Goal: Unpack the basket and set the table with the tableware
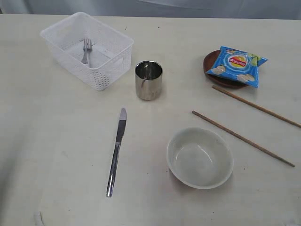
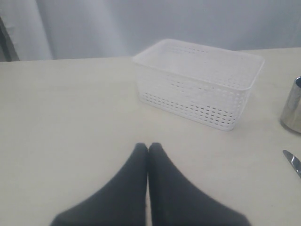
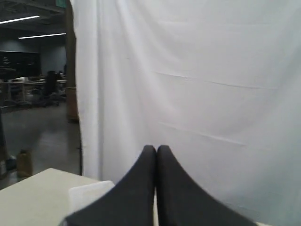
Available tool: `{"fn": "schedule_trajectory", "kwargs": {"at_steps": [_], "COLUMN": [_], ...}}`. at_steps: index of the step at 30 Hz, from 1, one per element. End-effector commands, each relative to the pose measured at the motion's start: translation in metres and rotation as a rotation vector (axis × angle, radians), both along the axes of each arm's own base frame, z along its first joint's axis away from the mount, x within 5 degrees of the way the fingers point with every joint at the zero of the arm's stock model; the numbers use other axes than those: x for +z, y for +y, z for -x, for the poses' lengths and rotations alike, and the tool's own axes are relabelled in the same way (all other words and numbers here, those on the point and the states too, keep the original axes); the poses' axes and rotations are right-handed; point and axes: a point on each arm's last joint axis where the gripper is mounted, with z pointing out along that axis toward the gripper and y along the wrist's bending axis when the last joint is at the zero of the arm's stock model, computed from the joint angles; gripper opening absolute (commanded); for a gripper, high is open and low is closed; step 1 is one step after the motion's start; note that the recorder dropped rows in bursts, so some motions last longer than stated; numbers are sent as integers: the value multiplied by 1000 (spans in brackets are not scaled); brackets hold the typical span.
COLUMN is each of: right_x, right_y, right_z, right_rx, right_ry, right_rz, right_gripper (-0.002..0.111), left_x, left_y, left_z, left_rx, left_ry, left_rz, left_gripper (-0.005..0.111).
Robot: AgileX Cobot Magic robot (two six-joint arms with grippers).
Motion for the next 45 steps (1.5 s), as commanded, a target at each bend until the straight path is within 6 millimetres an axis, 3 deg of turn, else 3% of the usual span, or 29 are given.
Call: {"fn": "schedule_trajectory", "kwargs": {"at_steps": [1, 7, 14, 21, 30, 45], "right_x": [-17, -63, -126, -187, -207, -207], "right_y": [9, 15, 16, 18, 17, 18], "right_z": [-24, -64, -95, -109, -106, -106], "right_rx": [-250, -437, -423, -377, -364, -363], "right_ry": [-64, -13, 64, 205, 419, 417], "right_rz": [82, 84, 96, 161, 211, 187], "right_gripper": [0, 0, 0, 0, 0, 0], "left_x": [0, 0, 0, 0, 0, 0], "left_y": [0, 0, 0, 0, 0, 0], "left_z": [0, 0, 0, 0, 0, 0], "left_rx": [-7, -8, -8, -8, -8, -8], "left_ry": [-5, -4, -4, -4, -4, -4], "left_rz": [-4, 4, 4, 4, 4, 4], "left_gripper": [0, 0, 0, 0, 0, 0]}}
